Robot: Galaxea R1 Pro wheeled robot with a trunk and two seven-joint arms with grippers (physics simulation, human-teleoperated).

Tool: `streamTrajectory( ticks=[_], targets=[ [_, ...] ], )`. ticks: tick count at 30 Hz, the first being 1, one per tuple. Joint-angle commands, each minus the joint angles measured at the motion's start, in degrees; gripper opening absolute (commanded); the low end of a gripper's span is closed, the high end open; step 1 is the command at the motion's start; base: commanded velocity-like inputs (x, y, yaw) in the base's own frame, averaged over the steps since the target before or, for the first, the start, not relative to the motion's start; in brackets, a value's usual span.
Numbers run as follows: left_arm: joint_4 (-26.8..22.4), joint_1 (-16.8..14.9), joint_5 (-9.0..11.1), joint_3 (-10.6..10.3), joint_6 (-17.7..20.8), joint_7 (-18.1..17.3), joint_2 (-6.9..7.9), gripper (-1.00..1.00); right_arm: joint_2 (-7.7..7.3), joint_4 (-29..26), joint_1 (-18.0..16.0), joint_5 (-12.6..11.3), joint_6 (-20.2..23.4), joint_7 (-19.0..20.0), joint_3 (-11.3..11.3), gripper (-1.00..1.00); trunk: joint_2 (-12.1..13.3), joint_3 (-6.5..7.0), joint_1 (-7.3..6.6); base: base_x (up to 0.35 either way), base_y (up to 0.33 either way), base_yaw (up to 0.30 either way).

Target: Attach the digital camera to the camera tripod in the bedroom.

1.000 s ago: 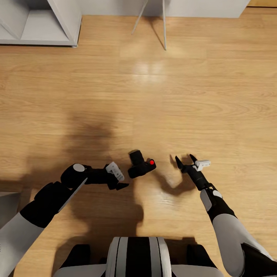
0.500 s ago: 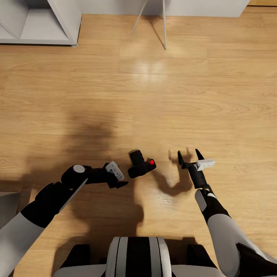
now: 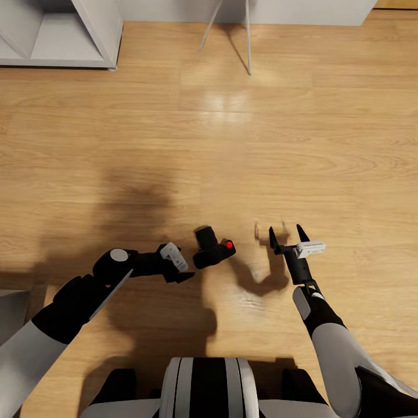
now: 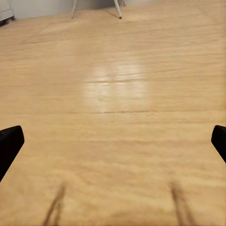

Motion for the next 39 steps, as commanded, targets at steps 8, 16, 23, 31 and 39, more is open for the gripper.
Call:
streamTrajectory(
  ticks=[8,16,23,31,39],
  targets=[
    [1.78,-0.04,0.29,-0.11,-0.13,-0.01,-0.05,1.0,0.06,0.24,-0.04,-0.35,-0.14,0.84,-0.25,1.0,-0.01,-0.03,-0.01,0.0,0.0,0.0],
    [2.89,-0.04,0.36,1.45,-0.38,0.1,-0.55,1.0,0.02,0.71,-0.04,-0.35,-0.12,0.95,-0.27,1.0,-0.01,-0.03,-0.01,0.0,0.0,0.0],
    [3.24,-0.04,0.38,2.86,-0.41,0.07,-1.5,1.0,0.04,1.89,-0.04,-0.34,-0.16,0.94,-0.28,1.0,-0.01,-0.03,-0.01,0.0,0.0,0.0],
    [3.86,-0.04,0.38,3.61,-0.32,0.06,-1.56,1.0,0.03,2.31,-0.04,-0.34,-0.25,0.89,-0.28,1.0,-0.01,-0.03,-0.01,0.0,0.0,0.0],
    [5.24,-0.04,0.38,4.02,-0.45,0.12,-1.73,1.0,0.03,2.49,-0.04,-0.34,-0.3,0.87,-0.28,1.0,-0.01,-0.03,-0.01,0.0,0.0,0.0]
  ],
)
